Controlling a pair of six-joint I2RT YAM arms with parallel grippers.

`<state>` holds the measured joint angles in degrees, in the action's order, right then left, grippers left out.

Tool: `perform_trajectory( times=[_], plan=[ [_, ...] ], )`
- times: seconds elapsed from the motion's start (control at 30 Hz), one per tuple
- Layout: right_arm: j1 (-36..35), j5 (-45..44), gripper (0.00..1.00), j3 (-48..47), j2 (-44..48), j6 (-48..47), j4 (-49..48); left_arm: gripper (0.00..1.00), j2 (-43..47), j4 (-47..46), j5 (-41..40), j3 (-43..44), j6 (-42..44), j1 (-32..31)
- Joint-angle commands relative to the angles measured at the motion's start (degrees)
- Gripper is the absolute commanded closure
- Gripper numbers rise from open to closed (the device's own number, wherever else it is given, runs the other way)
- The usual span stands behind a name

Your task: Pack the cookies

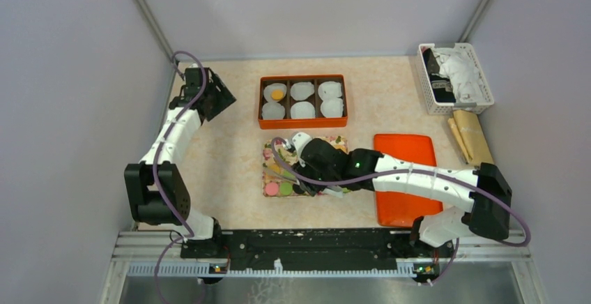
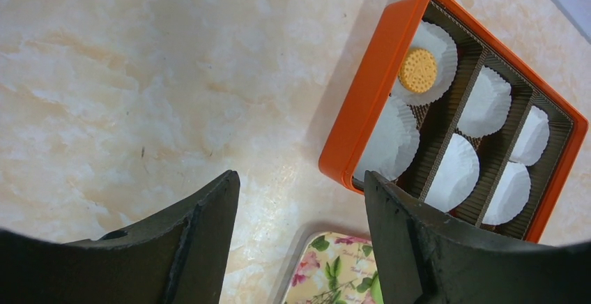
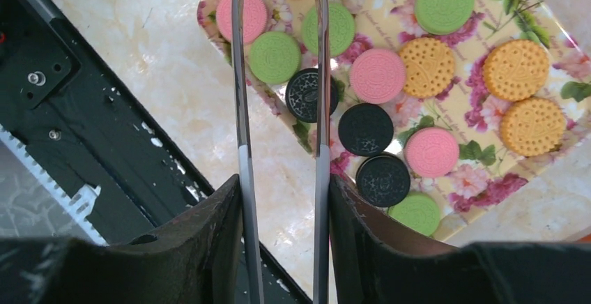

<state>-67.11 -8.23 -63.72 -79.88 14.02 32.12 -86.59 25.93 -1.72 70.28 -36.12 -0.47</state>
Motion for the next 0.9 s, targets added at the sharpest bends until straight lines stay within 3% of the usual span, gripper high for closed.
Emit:
perform_trajectory(
  times=[0.0, 0.87],
  plan=[
    [-1.5, 1.0, 0.57, 0.5, 0.9, 1.6, -3.5, 0.28, 3.2, -1.1, 1.4, -0.6, -0.5, 0.1],
    [-1.6, -5.1, 0.57, -4.0, -10.6, 1.8, -2.8, 0.26, 5.9, -3.7, 3.9, -2.7, 0.9, 1.4]
  ],
)
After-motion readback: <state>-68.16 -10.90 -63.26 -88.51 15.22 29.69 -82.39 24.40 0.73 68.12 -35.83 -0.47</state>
